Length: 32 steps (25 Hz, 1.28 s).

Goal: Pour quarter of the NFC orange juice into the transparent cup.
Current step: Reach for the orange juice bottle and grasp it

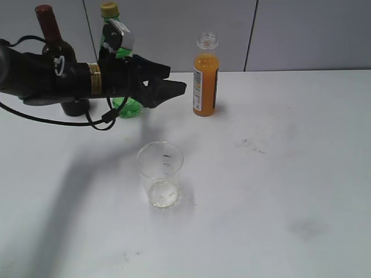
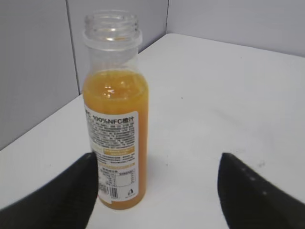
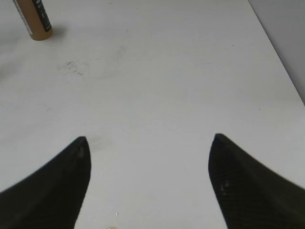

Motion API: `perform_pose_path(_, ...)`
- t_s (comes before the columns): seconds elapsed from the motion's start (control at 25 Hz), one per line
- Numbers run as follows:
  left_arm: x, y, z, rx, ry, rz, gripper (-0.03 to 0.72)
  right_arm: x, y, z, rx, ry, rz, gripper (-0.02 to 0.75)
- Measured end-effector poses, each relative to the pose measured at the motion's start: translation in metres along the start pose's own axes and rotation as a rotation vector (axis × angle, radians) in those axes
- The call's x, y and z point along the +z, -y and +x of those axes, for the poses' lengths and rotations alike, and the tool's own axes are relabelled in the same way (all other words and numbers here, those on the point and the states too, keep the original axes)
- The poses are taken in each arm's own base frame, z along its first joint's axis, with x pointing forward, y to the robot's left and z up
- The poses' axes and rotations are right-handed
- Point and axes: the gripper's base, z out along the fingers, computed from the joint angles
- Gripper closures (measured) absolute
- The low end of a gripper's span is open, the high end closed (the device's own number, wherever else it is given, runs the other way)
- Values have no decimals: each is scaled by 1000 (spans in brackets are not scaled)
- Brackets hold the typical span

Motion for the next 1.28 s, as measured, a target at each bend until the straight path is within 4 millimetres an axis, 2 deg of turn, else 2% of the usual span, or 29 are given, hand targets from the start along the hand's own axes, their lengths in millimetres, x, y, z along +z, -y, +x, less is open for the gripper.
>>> perform_pose_path(0.32, 33, -13, 19, -22, 17, -10, 94, 0, 0, 0, 0, 0, 0, 148)
perform_pose_path(0.56, 50, -12, 30, -29, -9, -20, 23, 0, 0, 0, 1, 0, 0, 148)
perform_pose_path(0.76, 68, -6, 28, -14, -9, -14, 7, 0, 0, 0, 0, 0, 0, 148)
perform_pose_path(0.96, 74, -4, 24, -51, 9, -49, 7, 0, 0, 0, 0, 0, 0, 148)
perform_pose_path(1.28, 75, -11, 28, -87, -52, -142, 7, 0, 0, 0, 0, 0, 0, 148)
